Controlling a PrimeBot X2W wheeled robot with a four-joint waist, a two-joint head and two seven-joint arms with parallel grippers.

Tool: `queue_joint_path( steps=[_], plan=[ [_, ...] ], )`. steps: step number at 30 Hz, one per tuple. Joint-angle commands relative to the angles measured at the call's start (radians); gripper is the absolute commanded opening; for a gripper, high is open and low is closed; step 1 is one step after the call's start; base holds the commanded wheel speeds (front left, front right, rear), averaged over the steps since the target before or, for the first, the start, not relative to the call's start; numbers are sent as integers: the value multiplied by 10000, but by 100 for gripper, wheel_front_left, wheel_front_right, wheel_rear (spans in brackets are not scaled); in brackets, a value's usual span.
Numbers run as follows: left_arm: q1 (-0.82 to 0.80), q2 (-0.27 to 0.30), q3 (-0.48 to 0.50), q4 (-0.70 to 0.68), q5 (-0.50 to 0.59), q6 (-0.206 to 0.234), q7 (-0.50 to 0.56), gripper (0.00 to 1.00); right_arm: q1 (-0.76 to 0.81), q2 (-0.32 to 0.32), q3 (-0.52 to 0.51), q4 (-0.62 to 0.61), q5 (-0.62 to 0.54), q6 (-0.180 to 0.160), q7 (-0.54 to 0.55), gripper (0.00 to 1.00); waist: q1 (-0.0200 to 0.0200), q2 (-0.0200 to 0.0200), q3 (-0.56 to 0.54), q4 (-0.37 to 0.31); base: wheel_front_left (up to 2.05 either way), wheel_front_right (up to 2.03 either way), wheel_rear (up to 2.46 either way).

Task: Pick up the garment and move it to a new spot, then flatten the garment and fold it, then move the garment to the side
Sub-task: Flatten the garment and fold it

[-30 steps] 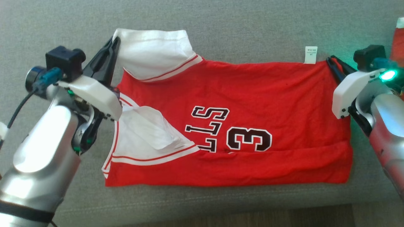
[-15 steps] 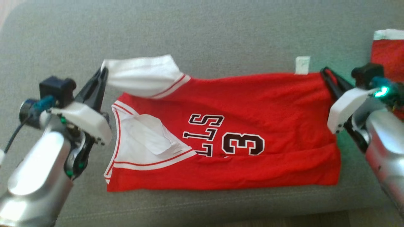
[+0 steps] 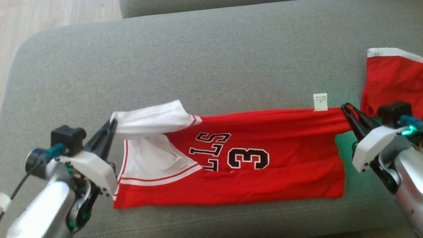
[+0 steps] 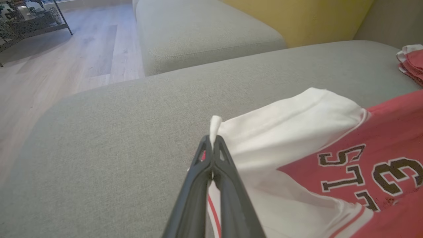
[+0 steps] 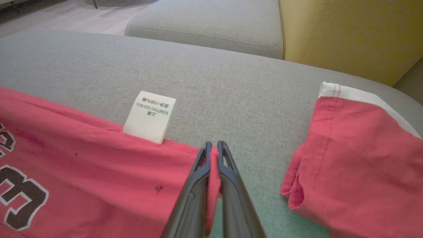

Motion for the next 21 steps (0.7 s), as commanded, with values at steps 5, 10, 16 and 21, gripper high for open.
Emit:
queue_joint_path(
  steps=[5, 10, 16, 21],
  plan=[
    [121, 812, 174, -856, 94, 72, 324, 0, 748, -366, -333, -1183, -115, -4, 572, 0, 2, -1, -57, -35, 0, 0, 0],
    [574, 1194, -86, -1389, 195, 42, 636, 0, 1479, -399, -690, -2320, -256, -4, 1166, 0, 2, -1, -43, -17, 0, 0, 0],
    [1156, 1647, -312, -1942, 118, -62, 984, 0, 2401, -530, -890, -3657, -264, -4, 1891, 0, 2, -1, -103, 14, 0, 0, 0],
    [1606, 2008, -508, -2231, -12, -188, 1327, 0, 3149, -855, -1033, -4536, -181, -4, 2613, 0, 2, -1, -200, 25, 0, 0, 0]
  ],
)
